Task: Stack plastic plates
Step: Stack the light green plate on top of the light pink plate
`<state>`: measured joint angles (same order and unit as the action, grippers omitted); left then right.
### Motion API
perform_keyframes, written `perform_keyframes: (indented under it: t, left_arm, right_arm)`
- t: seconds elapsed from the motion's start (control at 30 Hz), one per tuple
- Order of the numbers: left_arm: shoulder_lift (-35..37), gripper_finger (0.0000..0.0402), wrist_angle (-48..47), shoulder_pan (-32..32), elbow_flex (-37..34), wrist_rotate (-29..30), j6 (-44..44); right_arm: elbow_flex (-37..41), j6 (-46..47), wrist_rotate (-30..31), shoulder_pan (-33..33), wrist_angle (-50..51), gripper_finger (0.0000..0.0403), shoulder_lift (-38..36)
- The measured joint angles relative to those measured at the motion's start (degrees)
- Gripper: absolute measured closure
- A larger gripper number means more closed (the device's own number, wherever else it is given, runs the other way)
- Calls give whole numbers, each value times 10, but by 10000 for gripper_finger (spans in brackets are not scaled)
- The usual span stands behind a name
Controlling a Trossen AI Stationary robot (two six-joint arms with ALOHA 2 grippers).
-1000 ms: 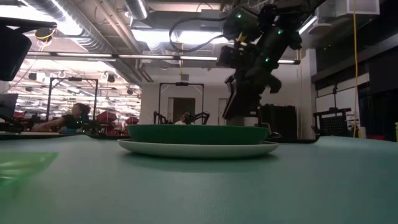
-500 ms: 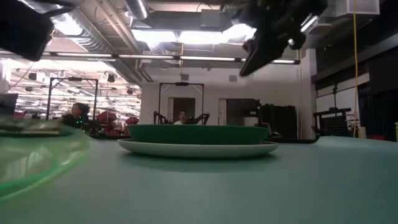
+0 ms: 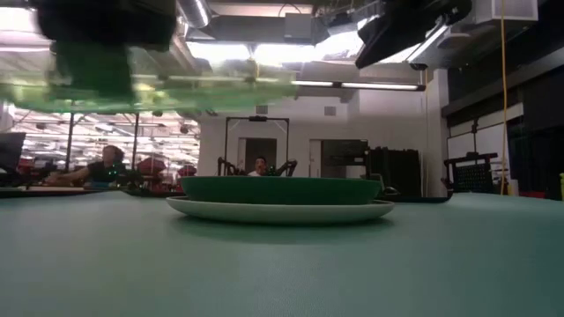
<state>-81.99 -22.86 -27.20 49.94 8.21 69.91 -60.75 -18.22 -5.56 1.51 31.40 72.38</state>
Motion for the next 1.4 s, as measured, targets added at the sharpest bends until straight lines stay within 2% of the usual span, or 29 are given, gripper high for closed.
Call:
perform_keyframes:
  t: [0.2, 0.47, 0.6, 0.77, 0.93, 1.4]
  left_arm:
    - [15, 401, 32, 96, 0, -10, -98]
    - [14, 401, 87, 246, 0, -79, -210]
    - [14, 401, 105, 315, 0, -104, -239]
    - [13, 401, 107, 373, 0, -108, -255]
    - [4, 401, 107, 392, 1, -108, -255]
    - [-86, 402, 127, 380, 1, -109, -255]
  right_arm:
    - [0, 24, 0, -44, 1, 352, 0]
    - [0, 48, 2, -95, 1, 352, 1]
    - [0, 49, 22, -115, 1, 352, 1]
    - [0, 49, 43, -125, 2, 352, 1]
    - [0, 49, 45, -124, 2, 352, 1]
    - [1, 49, 52, -124, 6, 352, 1]
